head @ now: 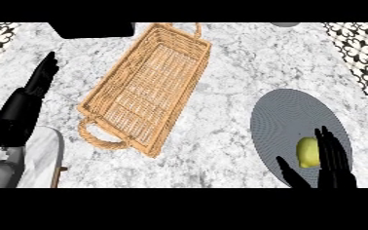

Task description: Pick the lemon from the placemat and place it in the basket

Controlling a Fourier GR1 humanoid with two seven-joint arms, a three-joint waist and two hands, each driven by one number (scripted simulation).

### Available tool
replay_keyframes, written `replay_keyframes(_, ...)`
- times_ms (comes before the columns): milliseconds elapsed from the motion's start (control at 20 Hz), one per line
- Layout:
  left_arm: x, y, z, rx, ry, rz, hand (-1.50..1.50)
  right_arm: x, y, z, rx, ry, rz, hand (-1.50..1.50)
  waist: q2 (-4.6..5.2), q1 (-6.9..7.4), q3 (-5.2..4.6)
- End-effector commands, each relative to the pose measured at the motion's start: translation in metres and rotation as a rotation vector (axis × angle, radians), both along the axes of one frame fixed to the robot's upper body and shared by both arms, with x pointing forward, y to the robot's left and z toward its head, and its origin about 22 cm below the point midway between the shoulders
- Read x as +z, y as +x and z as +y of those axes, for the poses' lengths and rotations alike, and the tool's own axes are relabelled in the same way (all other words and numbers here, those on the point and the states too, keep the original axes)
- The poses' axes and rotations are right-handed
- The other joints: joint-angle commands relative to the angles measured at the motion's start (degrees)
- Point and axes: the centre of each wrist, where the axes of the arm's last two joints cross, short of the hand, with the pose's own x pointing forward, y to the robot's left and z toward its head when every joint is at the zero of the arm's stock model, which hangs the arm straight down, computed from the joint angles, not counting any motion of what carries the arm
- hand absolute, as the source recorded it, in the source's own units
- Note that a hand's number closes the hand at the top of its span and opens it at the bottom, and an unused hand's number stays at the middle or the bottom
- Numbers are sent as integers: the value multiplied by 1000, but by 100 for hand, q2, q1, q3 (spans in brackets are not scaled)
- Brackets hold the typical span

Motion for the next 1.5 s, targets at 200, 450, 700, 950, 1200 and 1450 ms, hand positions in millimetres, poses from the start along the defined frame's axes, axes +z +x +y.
replay_keyframes(200, 3, 2, -7, -28, -7, -5, 0, 31, -25, -14, -119, -118, 357, -150, 18, 174, 31)
replay_keyframes(450, 3, 7, -12, -42, -12, 6, 0, 81, -17, 13, -205, -152, 453, -150, 8, 251, 65)
replay_keyframes(700, -1, 5, -24, -66, -16, -1, 0, 150, -18, 45, -260, -190, 534, -150, -6, 367, 114)
replay_keyframes(950, 5, 19, -19, -73, -29, 0, 0, 188, 6, 58, -281, -231, 622, -150, 5, 406, 138)
replay_keyframes(1200, -3, 19, -24, -69, -24, 13, 0, 162, 32, 62, -306, -214, 721, -150, 0, 374, 147)
replay_keyframes(1450, 0, 8, -16, -57, -31, 8, 0, 142, 45, 51, -328, -202, 728, -150, -8, 388, 149)
